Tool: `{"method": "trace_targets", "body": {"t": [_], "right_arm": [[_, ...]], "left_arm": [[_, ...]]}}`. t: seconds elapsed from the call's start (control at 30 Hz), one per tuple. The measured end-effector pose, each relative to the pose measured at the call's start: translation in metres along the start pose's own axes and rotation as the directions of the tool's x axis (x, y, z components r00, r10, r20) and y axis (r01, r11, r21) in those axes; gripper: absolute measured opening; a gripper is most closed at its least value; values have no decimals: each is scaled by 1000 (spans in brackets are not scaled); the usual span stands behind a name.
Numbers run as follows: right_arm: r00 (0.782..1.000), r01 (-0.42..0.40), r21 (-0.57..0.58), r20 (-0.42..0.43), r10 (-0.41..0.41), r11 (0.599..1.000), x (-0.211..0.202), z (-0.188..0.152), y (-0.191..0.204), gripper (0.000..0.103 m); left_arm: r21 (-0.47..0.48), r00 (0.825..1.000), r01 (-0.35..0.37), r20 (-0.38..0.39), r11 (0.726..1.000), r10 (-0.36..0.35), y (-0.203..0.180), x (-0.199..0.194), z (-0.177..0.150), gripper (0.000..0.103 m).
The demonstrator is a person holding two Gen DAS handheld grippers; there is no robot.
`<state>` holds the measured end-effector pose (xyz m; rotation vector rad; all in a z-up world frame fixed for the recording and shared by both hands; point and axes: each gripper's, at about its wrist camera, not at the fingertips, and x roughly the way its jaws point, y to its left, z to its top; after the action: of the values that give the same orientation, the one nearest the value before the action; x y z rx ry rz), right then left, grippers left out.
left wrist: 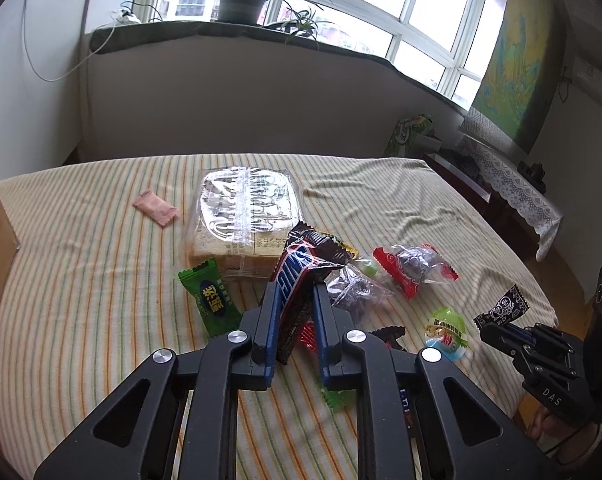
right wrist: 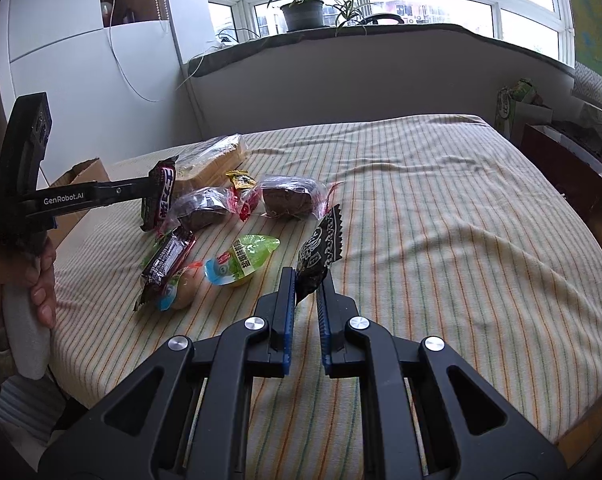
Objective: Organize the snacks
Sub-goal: 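Close the right tool on the black candy packet while the left tool grasps the Snickers bar, then carry both snacks to the cardboard box and open both tools to drop them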
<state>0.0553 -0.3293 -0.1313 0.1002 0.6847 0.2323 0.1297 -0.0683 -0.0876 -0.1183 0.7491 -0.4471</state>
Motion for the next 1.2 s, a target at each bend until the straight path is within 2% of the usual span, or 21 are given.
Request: {"method": "trace_targets", "body": {"t": [0.1, 0.2, 0.33, 0.4, 0.47, 0.53, 0.57, 0.6, 0.67, 0.77, 0.83, 0.93, 1.07, 1.2], "right_arm": [[1000, 2, -1, -4, -2, 1000, -1, 0, 0, 11], [1000, 4, 2, -5, -4, 1000, -2, 0, 1, 11], [1000, 6, 7, -11, -6, 1000, -2, -1, 1, 11], [1000, 5, 7, -11, -5, 1000, -2, -2, 1, 11], [1000, 4, 12, -11, -4, 1000, -2, -2, 0, 11], [1000, 4, 15, -11, -4, 1000, -2, -2, -1, 11], [1000, 5, 16, -10, -4, 1000, -3, -2, -1, 11], [1000, 5, 18, -9, -5, 1000, -3, -2, -1, 11], [1000, 7, 22, 0, -7, 1000, -5, -2, -3, 11], [1000, 10, 23, 16, -10, 1000, -10, 0, -3, 11], [1000, 13, 14, 25, -14, 1000, -14, 1, -1, 11], [999, 17, 21, 38, -18, 1000, -17, 2, 1, 11], [999, 10, 30, 44, -11, 1000, -21, 2, 6, 11], [998, -2, 20, 61, 1, 1000, -28, 8, 23, 11]], "left_arm": [[-11, 1000, 7, 7, 1000, -7, 3, -3, 0, 9], [8, 999, -8, -38, 1000, 8, 1, 7, 0, 10], [33, 997, -48, -65, 998, 50, -4, 17, 0, 27], [25, 995, -50, -86, 998, 52, -3, 23, 1, 45], [10, 994, -60, -93, 998, 60, 0, 28, 4, 54], [8, 993, -55, -104, 998, 56, 2, 32, 7, 53], [11, 994, -42, -104, 999, 43, 2, 33, 8, 49], [14, 994, -25, -101, 1000, 27, 2, 32, 9, 30], [32, 995, -26, -99, 999, 29, -1, 30, 9, 29], [45, 998, -35, -54, 998, 37, -5, 16, 8, 29], [41, 999, -51, -2, 998, 51, -7, -1, 8, 29], [29, 995, -37, 95, 999, 34, -7, -36, 4, 29], [-4, 987, -36, 155, 999, 37, -1, -73, -13, 29], [-55, 984, -50, 171, 997, 59, 16, -103, -39, 29]]}}
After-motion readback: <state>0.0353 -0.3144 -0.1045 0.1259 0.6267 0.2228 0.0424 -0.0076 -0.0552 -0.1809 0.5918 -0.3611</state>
